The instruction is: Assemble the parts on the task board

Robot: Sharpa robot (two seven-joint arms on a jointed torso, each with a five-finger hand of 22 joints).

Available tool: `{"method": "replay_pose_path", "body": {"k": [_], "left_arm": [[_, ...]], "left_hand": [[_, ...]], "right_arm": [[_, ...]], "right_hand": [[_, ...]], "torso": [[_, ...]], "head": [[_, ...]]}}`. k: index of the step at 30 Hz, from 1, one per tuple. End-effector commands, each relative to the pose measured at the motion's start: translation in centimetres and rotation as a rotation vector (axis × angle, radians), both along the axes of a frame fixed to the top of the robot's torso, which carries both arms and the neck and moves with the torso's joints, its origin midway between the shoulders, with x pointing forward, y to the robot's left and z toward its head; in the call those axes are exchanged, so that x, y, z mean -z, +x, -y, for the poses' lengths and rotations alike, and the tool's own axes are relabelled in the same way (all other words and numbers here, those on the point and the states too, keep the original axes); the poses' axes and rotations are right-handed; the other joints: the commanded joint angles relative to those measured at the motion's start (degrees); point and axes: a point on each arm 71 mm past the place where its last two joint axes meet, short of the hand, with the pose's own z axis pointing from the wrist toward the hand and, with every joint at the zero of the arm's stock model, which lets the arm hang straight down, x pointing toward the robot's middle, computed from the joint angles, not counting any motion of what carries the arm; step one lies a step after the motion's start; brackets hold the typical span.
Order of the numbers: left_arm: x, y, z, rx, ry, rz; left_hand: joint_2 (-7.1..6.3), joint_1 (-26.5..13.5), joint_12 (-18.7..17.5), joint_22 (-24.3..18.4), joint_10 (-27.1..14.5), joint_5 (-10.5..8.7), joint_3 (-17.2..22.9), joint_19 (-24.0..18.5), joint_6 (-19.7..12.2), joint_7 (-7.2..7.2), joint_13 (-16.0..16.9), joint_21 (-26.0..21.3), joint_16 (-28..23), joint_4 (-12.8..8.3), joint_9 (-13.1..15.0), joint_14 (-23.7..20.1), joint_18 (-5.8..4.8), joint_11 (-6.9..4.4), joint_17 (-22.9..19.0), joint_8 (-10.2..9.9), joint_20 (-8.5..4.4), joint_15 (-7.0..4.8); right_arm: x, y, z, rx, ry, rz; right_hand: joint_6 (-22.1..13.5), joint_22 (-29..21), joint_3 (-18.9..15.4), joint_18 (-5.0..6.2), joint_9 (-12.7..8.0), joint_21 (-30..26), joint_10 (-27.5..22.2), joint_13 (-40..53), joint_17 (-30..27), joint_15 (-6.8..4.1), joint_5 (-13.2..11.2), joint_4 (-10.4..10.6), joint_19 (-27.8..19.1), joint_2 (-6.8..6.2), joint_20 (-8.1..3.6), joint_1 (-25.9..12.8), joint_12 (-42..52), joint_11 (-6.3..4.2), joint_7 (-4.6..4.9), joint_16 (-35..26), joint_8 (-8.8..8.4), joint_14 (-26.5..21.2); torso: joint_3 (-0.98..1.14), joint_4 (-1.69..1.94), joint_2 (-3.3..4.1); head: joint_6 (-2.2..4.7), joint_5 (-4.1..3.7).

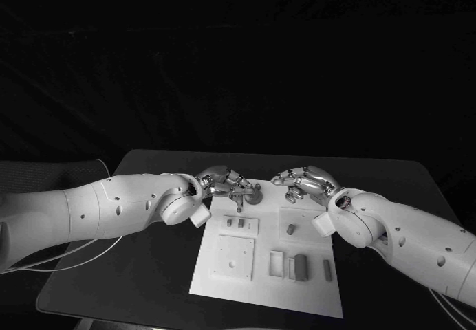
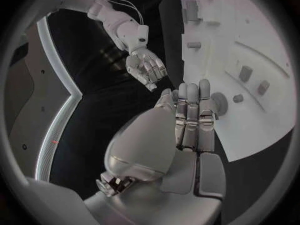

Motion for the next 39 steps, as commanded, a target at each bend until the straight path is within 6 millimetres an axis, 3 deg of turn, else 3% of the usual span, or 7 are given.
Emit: {"method": "replay_pose_path", "body": {"k": [1,7,19,28,39], "left_arm": [[-0.7,0.5,0.0,-0.001,0.107,0.17],[-1.1,0.9,0.4,0.021,0.211,0.287],[-0.8,0.7,1.3,0.038,0.304,0.279],[-0.6,0.7,1.4,0.02,0.339,0.255],[-0.6,0.6,1.7,0.025,0.342,0.244]], "left_hand": [[0.29,0.5,0.2,0.0,1.2,0.18,0.0,0.3,0.2,0.18,0.0,0.2,0.2,-0.3,0.1,0.5,1.03,-0.66,-0.1,0.0,-0.07,-0.02],[-0.02,0.8,0.3,0.0,1.5,0.18,0.0,0.5,0.4,0.16,0.0,0.2,0.1,-0.3,0.1,0.8,1.0,-0.76,-0.2,0.0,-0.13,-0.09],[-0.38,1.2,0.1,0.0,2.1,0.18,0.2,1.2,0.6,0.14,-0.3,0.3,0.1,0.4,0.1,1.8,1.02,-0.94,-0.5,-0.1,-0.42,-0.45],[-0.66,1.4,0.0,0.0,2.3,0.18,0.5,1.3,0.7,0.11,-0.4,0.2,0.0,0.8,0.2,2.1,0.94,-0.98,-0.7,-0.2,-0.5,-0.55],[-0.86,1.3,-0.1,0.0,2.5,0.18,0.8,1.6,0.8,0.09,-0.6,0.3,0.0,1.4,0.2,2.4,0.87,-1.0,-0.8,-0.2,-0.61,-0.64]], "right_arm": [[0.1,0.3,0.3,0.026,-0.17,-0.024],[-1.0,1.1,-0.1,0.084,-0.288,-0.071],[-2.1,2.4,-3.1,0.092,-0.379,-0.101],[-2.0,2.1,-4.5,0.046,-0.444,-0.093],[-1.3,1.5,-5.6,-0.014,-0.512,-0.083]], "right_hand": [[-0.5,0.5,-0.4,0.73,0.0,0.2,0.0,-0.1,-0.1,0.25,0.0,0.0,0.1,0.09,0.1,-0.7,0.0,0.3,0.28,0.3,-0.17,0.1],[-0.4,0.3,-0.5,0.73,0.0,0.0,0.1,-0.5,-0.4,0.2,0.0,0.3,0.4,-1.25,0.02,-1.8,-0.3,0.25,0.24,0.0,-0.22,0.3],[-0.2,-0.3,-1.8,0.73,0.1,-0.5,0.4,-1.0,-0.7,0.01,-0.1,2.7,0.9,-6.34,-0.26,-7.7,-0.7,0.07,0.06,-0.3,-0.24,0.8],[0.5,-0.3,-2.1,0.73,0.3,-0.6,0.2,-1.1,-0.8,-0.2,0.0,2.6,0.9,-6.97,-0.51,-8.7,-0.8,-0.19,-0.22,-0.4,0.17,0.8],[1.4,-0.4,-2.2,0.73,1.1,-0.6,0.2,-1.2,-0.8,-0.67,0.0,2.9,0.9,-8.04,-0.62,-9.7,-0.8,-0.7,-0.74,-0.4,0.9,0.7]], "torso": [[-0.01,-0.01,0.01],[0.03,0.02,0.01],[0.05,0.11,0.04],[-0.02,0.09,0.02],[0.05,0.02,0.03]], "head": [[0.02,-0.12],[0.2,-0.23],[0.17,-0.57],[0.03,-0.69],[-0.04,-0.57]]}}
